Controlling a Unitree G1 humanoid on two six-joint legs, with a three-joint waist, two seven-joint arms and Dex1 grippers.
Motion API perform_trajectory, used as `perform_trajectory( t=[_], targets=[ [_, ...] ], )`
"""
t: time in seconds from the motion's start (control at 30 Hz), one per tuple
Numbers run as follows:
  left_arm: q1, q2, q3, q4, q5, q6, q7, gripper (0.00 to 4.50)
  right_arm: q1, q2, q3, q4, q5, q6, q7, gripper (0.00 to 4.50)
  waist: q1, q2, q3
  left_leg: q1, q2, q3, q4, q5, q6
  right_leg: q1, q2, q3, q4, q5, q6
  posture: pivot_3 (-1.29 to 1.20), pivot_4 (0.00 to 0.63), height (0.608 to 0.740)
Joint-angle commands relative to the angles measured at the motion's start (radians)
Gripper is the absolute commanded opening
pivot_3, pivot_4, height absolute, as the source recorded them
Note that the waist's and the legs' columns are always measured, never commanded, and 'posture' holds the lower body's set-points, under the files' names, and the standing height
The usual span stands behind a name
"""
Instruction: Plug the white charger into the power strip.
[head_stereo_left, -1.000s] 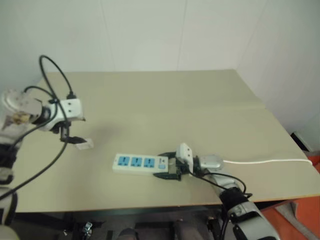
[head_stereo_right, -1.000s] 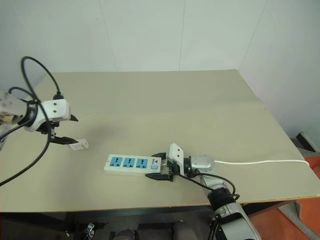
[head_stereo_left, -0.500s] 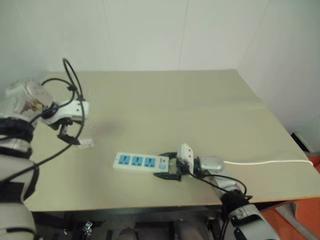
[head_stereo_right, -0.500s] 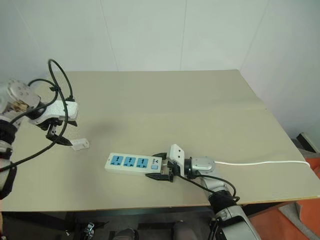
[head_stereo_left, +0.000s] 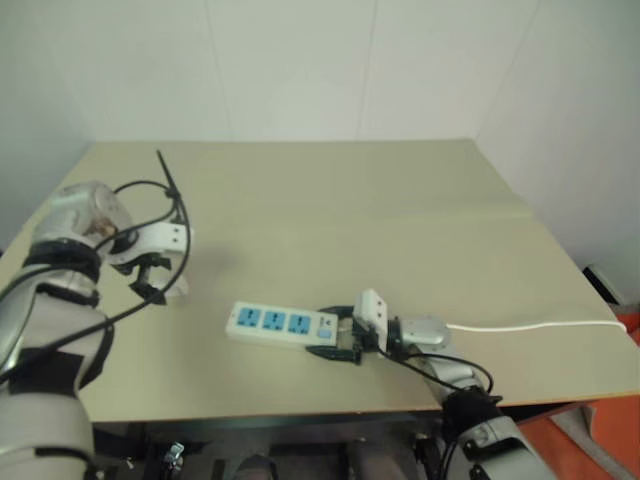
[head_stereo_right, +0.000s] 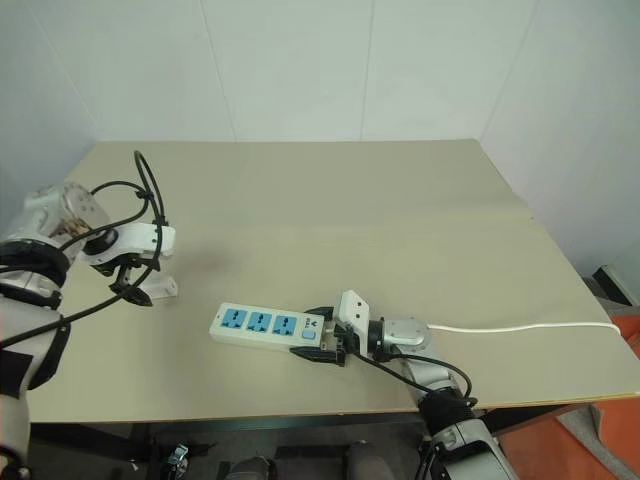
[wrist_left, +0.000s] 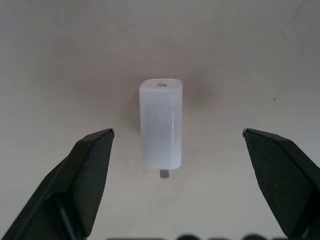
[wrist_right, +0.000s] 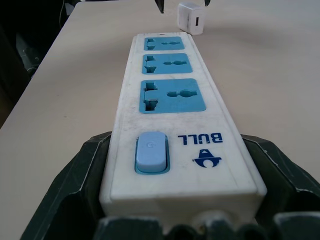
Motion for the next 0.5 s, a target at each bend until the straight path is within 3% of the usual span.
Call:
perform_trajectory(
  t=[0.03,0.5],
  targets=[
    [-0.022,-0.006,-0.006,0.011,0.025,-0.021,0.024,4.5,0.032,0.009,0.032,-0.022,-0.004,0.021,-0.001,3.42,-0.001,0.0,0.0,0.0,0.0,0.0,0.0,0.0,0.0,0.0,0.0,0.0,0.0,0.0,0.0,0.0,0.15,0.74],
    [0.019,-0.061,-0.036,0.06,0.08,-0.086,0.111,4.5,0.062,0.015,0.031,-0.065,-0.003,0.04,-0.038,3.42,-0.001,-0.002,0.0,0.001,-0.001,0.0,0.0,0.0,0.0,0.0,-0.001,0.0,0.003,0.0,0.0,0.0,0.15,0.74]
  ],
)
